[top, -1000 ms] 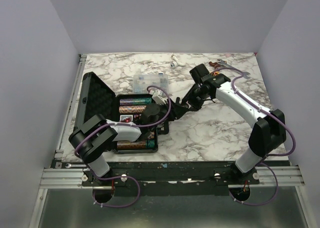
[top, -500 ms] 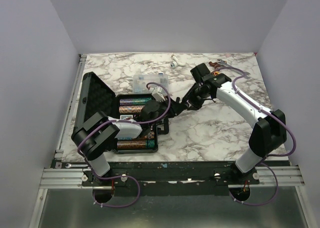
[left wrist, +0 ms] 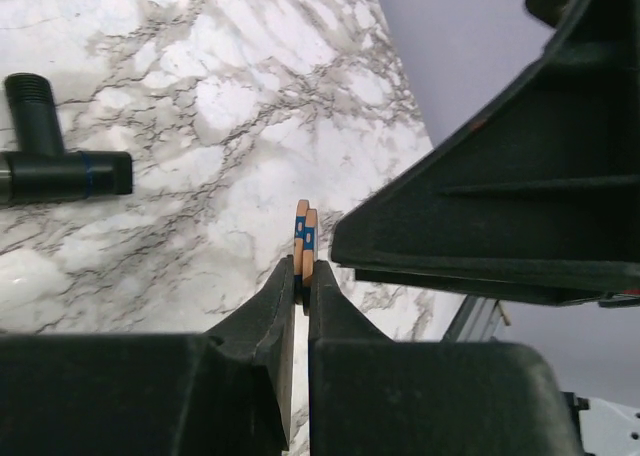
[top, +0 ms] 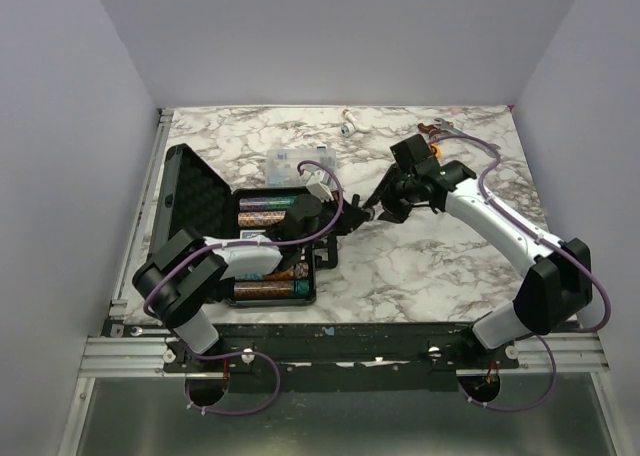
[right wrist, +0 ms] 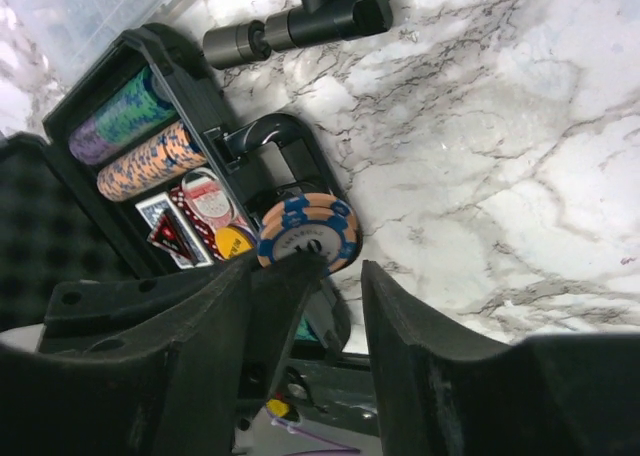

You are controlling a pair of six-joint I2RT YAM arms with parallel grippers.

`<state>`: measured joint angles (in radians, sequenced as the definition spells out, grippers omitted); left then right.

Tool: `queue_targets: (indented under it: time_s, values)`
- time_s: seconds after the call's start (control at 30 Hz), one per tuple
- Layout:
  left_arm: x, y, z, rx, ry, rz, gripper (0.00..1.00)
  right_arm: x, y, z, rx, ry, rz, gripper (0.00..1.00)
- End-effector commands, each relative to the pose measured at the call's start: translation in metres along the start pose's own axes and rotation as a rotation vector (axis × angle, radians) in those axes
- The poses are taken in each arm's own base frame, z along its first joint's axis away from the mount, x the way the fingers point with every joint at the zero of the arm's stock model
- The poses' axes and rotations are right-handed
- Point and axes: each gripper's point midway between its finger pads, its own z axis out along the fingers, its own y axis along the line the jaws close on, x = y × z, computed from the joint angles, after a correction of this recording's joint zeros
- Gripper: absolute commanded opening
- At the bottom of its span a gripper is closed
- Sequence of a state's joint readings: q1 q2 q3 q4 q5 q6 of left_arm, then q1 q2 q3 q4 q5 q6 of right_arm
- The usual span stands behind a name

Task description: Pack up texas hold em set

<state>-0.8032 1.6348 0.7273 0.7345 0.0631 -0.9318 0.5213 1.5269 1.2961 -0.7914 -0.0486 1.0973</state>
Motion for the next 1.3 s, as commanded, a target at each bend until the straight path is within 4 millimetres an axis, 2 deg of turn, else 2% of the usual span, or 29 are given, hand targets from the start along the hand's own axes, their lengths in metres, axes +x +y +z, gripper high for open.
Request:
queue_targets:
  time_s: [0.0,0.07,0.2,0.23,0.5,0.73,0.9,1.0,1.1,1.27]
  values:
    - [-0.014,-0.003,-0.009,-0.039,-0.008,0.097,0.00,-0.014,0.007,-0.010,-0.077,-0.093,-0.069,0.63]
    - [-0.015,0.000,-0.013,-0.057,-0.001,0.122,0.00,-0.020,0.007,-0.012,-0.078,-0.126,-0.092,0.81]
    - [-0.015,0.005,-0.021,-0.100,0.022,0.167,0.00,-0.028,0.006,-0.016,-0.076,-0.163,-0.153,0.97]
    - [-0.014,0.007,-0.023,-0.111,0.029,0.179,0.00,-0.030,0.006,-0.018,-0.075,-0.174,-0.168,0.98]
    - [-0.018,0.015,-0.046,-0.203,0.084,0.260,0.00,-0.053,-0.002,-0.034,-0.059,-0.313,-0.277,1.00]
    - [-0.020,0.029,-0.079,-0.283,0.151,0.209,0.00,-0.068,-0.018,-0.058,-0.086,-0.477,-0.381,1.00]
    - [-0.024,0.057,-0.114,-0.477,0.224,0.209,0.00,-0.070,-0.044,-0.054,-0.014,-0.523,-0.434,1.00]
    - [-0.028,0.067,-0.132,-0.562,0.255,0.220,0.00,-0.066,-0.056,-0.046,0.013,-0.515,-0.444,1.00]
    - [-0.029,0.076,-0.150,-0.649,0.283,0.226,0.00,-0.062,-0.062,-0.038,0.022,-0.495,-0.441,1.00]
    - [-0.021,0.085,-0.165,-0.717,0.334,0.225,0.00,-0.054,-0.067,-0.031,0.026,-0.456,-0.443,1.00]
